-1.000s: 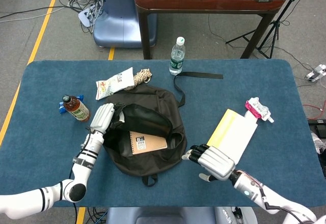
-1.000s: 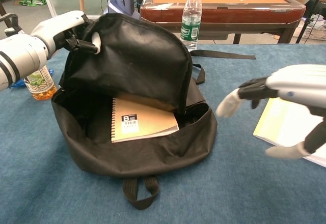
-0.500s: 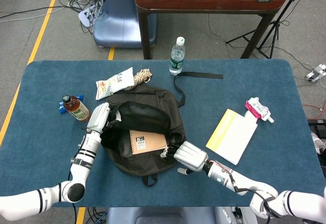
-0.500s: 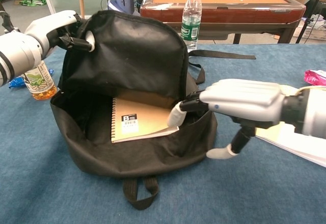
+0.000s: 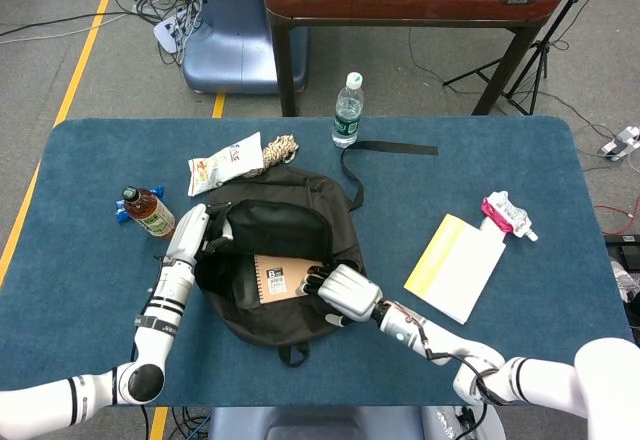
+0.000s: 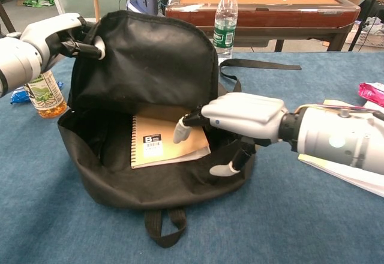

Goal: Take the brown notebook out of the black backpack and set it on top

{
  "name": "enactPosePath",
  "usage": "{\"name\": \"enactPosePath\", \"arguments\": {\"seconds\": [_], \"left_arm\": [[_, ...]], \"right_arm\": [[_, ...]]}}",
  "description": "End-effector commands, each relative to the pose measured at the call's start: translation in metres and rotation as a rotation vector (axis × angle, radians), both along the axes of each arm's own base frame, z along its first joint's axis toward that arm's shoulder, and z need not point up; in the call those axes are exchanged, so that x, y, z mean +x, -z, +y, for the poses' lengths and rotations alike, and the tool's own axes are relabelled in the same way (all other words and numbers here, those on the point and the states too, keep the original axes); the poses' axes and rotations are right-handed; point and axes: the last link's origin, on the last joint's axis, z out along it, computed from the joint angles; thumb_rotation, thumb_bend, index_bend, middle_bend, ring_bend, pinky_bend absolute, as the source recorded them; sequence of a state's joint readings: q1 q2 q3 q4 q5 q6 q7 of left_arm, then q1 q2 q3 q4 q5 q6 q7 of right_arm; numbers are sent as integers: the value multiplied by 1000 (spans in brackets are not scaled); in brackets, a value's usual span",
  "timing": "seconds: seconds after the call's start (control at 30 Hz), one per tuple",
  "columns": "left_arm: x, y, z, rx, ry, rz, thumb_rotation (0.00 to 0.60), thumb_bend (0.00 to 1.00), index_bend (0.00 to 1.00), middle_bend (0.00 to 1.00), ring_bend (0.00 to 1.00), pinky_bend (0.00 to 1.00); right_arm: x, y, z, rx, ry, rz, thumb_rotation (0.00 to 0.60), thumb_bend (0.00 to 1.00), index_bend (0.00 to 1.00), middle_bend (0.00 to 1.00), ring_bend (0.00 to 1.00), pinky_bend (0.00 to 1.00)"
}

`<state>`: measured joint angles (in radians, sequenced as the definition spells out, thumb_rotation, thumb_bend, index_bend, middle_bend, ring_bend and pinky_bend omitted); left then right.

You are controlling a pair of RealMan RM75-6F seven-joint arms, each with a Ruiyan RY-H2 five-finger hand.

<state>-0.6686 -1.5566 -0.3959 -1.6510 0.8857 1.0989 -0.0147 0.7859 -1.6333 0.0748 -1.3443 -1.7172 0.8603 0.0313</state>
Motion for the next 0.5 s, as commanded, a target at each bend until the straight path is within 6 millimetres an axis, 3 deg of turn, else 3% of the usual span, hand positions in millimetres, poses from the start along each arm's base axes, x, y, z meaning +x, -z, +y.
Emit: {"name": "enactPosePath", "arguments": {"seconds": [0.03, 0.5], "left_arm": [[0, -1, -1, 3, -6, -8, 600, 755, 577, 549, 509, 404], [-7, -8, 1, 1, -108, -94, 600, 755, 547, 510, 509, 404]], "right_arm": [[5, 8, -6, -18, -6, -2, 600, 275, 284, 272, 174, 310], [12, 41, -22, -82, -32, -32, 600, 257, 290, 272, 174, 312]]}}
